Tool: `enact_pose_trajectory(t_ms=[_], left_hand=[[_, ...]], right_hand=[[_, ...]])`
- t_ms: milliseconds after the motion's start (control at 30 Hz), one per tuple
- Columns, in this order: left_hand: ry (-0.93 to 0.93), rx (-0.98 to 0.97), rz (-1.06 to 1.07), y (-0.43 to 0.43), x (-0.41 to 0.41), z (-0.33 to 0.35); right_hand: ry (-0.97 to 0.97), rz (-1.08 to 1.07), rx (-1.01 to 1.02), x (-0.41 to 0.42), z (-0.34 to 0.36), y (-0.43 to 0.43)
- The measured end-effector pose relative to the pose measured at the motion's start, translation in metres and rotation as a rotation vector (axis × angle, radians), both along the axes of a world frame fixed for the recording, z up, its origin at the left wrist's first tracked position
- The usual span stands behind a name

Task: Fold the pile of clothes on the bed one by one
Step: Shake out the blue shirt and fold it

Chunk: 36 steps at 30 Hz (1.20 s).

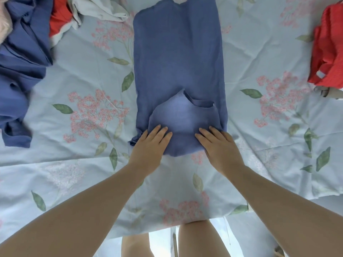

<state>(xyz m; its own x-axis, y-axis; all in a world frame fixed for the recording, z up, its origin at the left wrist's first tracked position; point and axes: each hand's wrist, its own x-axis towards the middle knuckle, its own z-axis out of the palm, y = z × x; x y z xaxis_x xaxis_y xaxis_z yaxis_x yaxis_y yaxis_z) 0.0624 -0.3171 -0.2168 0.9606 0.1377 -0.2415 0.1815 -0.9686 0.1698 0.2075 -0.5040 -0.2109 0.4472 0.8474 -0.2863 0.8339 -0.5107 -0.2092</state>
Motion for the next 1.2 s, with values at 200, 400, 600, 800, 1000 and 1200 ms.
enact_pose_trajectory(t_ms=[200,400,600,800,1000,1200], left_hand=[[0.279,-0.401,0.116,0.013,0.006,0.039],[0.802,-0.729,0.168,0.005,-0.005,0.068],[0.679,-0.817,0.362,0.025,0.011,0.091],[0.247,-0.881,0.667,0.074,0.08,0.126],[-0.063,-0.129,0.567,0.076,0.1,0.097],[0.214,-0.044,0.021,0.035,0.046,0.042]], right_hand=[[0.22,-0.036,-0.137,0.002,0.038,0.001],[0.79,-0.152,-0.605,-0.022,0.072,-0.008],[0.829,-0.389,-0.449,-0.005,0.087,-0.002],[0.525,-0.684,0.137,0.058,0.114,0.055],[0.084,-0.62,0.205,0.071,0.091,0.074],[0.133,-0.108,-0.154,0.027,0.038,0.04]])
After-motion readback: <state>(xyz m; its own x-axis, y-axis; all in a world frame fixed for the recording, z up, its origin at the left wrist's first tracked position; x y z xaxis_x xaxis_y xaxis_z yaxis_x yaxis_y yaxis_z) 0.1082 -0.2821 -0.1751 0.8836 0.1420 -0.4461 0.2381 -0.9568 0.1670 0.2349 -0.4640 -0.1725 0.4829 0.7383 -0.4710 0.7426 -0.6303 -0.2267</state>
